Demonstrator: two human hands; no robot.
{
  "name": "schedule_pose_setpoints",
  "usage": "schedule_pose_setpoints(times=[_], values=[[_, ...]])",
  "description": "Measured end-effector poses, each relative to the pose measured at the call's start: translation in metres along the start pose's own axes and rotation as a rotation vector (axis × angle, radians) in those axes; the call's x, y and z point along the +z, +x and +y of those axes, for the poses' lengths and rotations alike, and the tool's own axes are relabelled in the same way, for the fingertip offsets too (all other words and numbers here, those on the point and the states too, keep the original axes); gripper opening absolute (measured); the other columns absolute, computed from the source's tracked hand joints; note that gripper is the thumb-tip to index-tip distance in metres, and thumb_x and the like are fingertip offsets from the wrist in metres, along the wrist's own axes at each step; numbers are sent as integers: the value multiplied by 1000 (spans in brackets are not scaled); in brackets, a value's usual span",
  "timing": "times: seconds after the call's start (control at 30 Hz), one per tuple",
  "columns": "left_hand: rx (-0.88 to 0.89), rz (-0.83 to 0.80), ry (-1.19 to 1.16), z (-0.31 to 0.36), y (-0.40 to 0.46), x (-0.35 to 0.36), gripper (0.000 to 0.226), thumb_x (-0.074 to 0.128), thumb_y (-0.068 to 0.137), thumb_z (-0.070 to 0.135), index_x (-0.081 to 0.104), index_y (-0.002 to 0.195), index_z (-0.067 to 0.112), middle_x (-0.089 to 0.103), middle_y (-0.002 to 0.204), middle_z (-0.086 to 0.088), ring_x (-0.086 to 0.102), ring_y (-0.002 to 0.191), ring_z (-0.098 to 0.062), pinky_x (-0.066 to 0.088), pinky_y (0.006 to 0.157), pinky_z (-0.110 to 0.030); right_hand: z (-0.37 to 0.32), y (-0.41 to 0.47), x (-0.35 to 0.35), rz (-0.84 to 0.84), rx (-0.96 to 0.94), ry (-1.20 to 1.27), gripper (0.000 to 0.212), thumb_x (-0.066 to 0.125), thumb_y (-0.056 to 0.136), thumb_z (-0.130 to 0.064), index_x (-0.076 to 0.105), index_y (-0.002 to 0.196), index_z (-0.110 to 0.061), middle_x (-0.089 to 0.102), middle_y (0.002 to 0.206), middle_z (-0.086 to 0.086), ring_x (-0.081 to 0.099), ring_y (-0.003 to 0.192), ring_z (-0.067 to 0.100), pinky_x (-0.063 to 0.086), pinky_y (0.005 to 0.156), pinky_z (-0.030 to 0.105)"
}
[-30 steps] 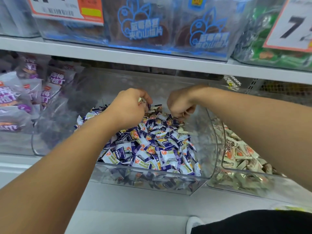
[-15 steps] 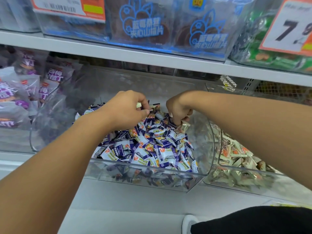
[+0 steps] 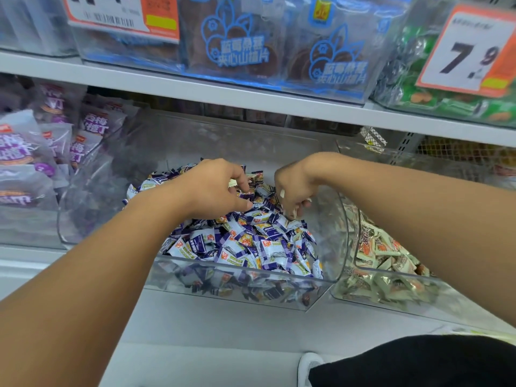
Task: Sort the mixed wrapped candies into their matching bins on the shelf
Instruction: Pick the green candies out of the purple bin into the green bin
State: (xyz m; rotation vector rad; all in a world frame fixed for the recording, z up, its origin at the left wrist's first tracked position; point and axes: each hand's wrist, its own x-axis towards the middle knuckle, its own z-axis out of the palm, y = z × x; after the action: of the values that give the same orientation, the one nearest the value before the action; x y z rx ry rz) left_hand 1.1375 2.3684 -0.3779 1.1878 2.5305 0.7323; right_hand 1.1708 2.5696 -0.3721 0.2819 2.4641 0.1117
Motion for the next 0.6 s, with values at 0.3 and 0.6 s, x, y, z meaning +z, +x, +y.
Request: schedule_pose_setpoints(times=[0.3,0.6], values=[[-38,277,-23,-3,0,-7,22,70,87,44,64,91,23,63,88,3,54,72,-4,36,55,-19,-11,-23,-8,169,-371,1096,14,70,92,-20,65,102,-11,72,81,5,47,50,3,31,39,11],[-170,318,87,-12,0,-13,26,70,84,38,56,86,15,62,86,-7,61,80,-30,46,67,-32,-15,10,-18,243,-117,815,23,59,99,-30,62,97,-7,71,84,8,57,54,10,44,44,18]])
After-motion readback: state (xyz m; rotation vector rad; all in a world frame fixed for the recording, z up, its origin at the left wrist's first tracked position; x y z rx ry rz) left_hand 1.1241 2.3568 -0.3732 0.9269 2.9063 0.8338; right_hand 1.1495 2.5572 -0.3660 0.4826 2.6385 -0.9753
